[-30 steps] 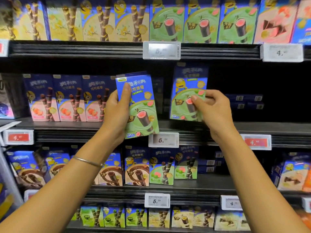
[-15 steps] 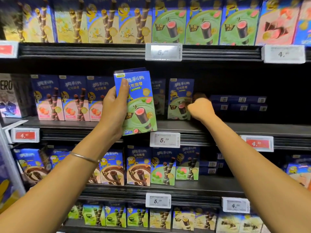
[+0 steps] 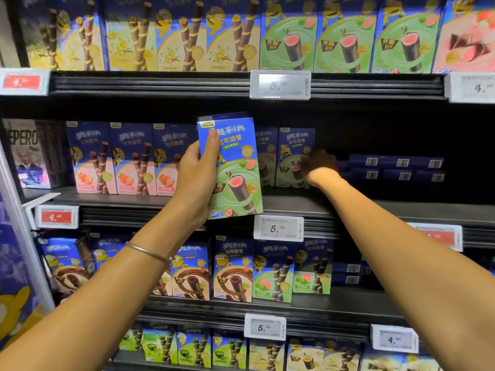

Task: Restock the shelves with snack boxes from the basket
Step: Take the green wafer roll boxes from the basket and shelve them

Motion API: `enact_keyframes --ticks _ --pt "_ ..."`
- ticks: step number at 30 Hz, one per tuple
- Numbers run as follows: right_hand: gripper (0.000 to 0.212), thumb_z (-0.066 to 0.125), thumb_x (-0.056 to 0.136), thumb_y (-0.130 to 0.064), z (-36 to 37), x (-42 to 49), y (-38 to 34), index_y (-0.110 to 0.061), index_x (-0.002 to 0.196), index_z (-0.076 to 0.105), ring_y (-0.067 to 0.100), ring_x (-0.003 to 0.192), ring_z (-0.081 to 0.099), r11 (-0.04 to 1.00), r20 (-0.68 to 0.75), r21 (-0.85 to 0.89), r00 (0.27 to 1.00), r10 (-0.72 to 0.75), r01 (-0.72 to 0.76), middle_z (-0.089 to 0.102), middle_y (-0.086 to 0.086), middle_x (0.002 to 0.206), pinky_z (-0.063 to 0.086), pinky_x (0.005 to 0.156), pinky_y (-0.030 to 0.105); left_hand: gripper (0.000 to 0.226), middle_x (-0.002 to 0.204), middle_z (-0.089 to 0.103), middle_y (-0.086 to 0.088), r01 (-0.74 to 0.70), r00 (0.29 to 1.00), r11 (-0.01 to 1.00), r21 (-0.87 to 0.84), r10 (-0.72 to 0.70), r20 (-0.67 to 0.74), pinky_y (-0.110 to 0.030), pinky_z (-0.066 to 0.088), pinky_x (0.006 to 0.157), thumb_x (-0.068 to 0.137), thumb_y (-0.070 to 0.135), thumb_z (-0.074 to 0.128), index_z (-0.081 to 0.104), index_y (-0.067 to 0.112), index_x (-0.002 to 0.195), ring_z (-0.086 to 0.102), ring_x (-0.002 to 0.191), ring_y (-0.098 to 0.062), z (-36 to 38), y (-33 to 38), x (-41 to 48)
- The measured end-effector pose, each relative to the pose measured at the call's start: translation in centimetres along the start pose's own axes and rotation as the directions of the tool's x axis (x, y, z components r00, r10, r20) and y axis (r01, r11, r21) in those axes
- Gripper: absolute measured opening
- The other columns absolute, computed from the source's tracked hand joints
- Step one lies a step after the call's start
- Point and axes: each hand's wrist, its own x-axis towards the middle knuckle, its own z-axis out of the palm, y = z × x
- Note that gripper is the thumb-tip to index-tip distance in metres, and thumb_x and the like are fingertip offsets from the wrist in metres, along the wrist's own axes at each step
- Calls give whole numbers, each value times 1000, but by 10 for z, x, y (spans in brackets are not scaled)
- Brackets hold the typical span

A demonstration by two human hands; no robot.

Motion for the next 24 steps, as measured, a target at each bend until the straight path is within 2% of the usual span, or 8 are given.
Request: enact_keyframes --ticks 7,9,11,12,15,18,21,24 --pt "48 68 93 -36 4 3 -2 -7 131 62 39 125 56 1000 42 -1 999 12 -12 62 17 134 45 108 50 50 101 83 -1 32 999 999 -18 -31 35 -28 62 60 105 55 53 62 13 130 81 85 -18 0 -3 2" --pt "57 61 98 -37 -1 1 -3 -3 142 51 40 129 54 999 44 17 998 37 -38 56 19 141 44 109 50 50 101 83 -1 40 998 999 -22 -39 43 -27 62 59 105 55 53 62 13 130 81 84 -18 0 -3 1" --pt "71 57 100 -38 -11 -8 -5 0 153 31 40 135 49 991 -2 86 994 108 -107 49 21 148 43 110 51 49 100 83 0 43 998 999 -31 -42 44 -26 61 59 105 55 53 61 14 130 81 84 -17 1 -2 1" --pt "69 57 100 -36 -17 -16 -8 1 152 31 40 134 49 987 -46 128 993 106 -99 49 22 148 43 110 50 49 100 83 0 43 998 998 -40 -42 45 -26 61 59 105 55 53 61 14 130 81 84 -17 1 -2 1" --pt "41 59 96 -26 -30 -54 -16 0 128 59 38 121 59 936 -117 345 993 -35 73 63 21 129 50 102 50 47 101 83 0 43 998 997 -57 -40 55 -29 63 61 105 55 53 61 15 129 81 85 -18 6 -3 0" --pt "41 60 96 -50 -42 -106 -29 -13 113 65 21 105 69 738 45 661 975 -218 134 71 5 114 60 82 39 47 104 82 0 22 998 999 -47 -20 56 -36 66 73 104 55 55 60 15 129 81 90 -19 14 -5 -3" --pt "44 65 89 -59 -48 -137 -35 -22 112 64 8 102 70 727 184 670 913 -363 154 72 -7 111 61 77 34 44 106 82 -1 -33 999 998 -57 35 32 -34 66 77 104 53 58 59 16 128 81 92 -18 25 -4 -4" --pt "40 76 86 -44 -50 -147 -32 -23 116 60 10 100 71 770 133 592 913 -386 239 71 -6 110 64 75 39 39 104 80 2 -85 996 995 -48 85 -14 -26 64 70 104 50 60 58 17 125 80 88 -11 36 -4 -7"
